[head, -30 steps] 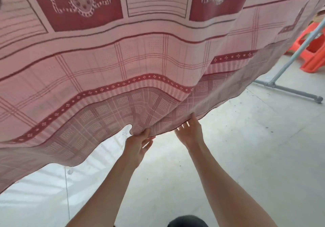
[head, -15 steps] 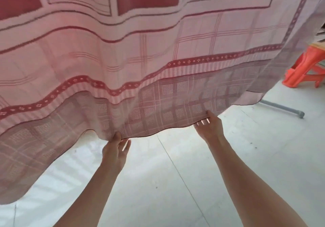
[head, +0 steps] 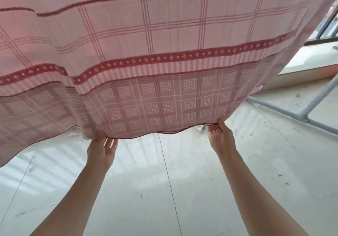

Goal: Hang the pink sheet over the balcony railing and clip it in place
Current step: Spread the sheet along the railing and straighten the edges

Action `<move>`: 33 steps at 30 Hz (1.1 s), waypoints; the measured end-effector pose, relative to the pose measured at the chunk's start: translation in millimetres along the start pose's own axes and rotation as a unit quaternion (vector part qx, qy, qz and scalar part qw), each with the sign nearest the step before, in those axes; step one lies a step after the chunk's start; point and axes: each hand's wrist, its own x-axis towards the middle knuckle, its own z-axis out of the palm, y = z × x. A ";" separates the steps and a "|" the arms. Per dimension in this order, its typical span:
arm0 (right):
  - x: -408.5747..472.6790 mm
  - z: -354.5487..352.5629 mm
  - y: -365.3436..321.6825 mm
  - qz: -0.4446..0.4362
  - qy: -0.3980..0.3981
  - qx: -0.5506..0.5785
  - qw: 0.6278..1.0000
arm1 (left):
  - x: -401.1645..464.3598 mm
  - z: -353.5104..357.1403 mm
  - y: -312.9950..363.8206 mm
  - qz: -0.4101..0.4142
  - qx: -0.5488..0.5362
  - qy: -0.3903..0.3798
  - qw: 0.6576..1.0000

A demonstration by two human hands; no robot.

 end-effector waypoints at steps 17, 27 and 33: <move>22.5 -9.1 19.7 0.040 -0.035 0.103 0.993 | 12.4 7.0 -9.0 0.046 -0.002 0.006 0.999; 6.2 -8.0 5.4 0.056 -0.028 0.082 0.995 | -29.1 65.0 -85.9 -0.072 -0.070 -0.130 0.986; 13.6 -15.7 -23.2 0.030 -0.017 0.086 0.996 | -28.0 82.3 -92.9 -0.074 -0.085 -0.096 0.989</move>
